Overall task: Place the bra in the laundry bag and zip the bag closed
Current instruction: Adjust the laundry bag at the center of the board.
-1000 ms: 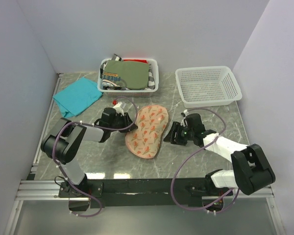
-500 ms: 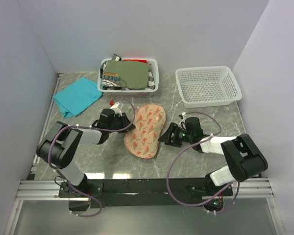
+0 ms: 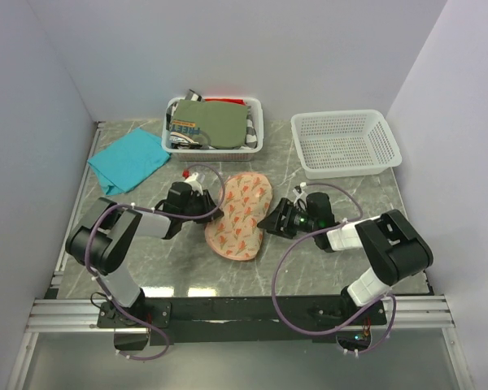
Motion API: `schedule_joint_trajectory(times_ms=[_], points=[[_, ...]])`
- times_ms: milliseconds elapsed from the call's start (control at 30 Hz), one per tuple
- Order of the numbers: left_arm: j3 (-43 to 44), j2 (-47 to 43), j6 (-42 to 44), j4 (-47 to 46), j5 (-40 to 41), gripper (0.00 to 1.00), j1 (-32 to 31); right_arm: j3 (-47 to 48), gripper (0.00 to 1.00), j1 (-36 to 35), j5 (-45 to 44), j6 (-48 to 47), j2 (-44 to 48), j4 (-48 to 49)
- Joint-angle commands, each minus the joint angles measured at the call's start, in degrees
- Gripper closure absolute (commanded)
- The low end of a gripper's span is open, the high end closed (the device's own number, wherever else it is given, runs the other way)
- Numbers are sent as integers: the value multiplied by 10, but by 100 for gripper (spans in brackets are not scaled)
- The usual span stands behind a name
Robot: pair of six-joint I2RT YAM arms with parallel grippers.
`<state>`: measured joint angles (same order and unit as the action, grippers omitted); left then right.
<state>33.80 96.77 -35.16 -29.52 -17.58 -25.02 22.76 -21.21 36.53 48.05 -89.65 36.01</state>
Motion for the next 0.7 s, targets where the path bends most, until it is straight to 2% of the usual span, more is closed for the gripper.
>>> schedule_joint_trajectory(times_ms=[0,133,667], points=[[17,17,10,-5,-6,73,-4,10,31,1,17,17,-35,73],[23,28,12,-3,-10,74,-4,22,30,2,33,36,-65,119],[57,59,25,3,-41,73,-10,67,30,-2,49,27,-97,109]])
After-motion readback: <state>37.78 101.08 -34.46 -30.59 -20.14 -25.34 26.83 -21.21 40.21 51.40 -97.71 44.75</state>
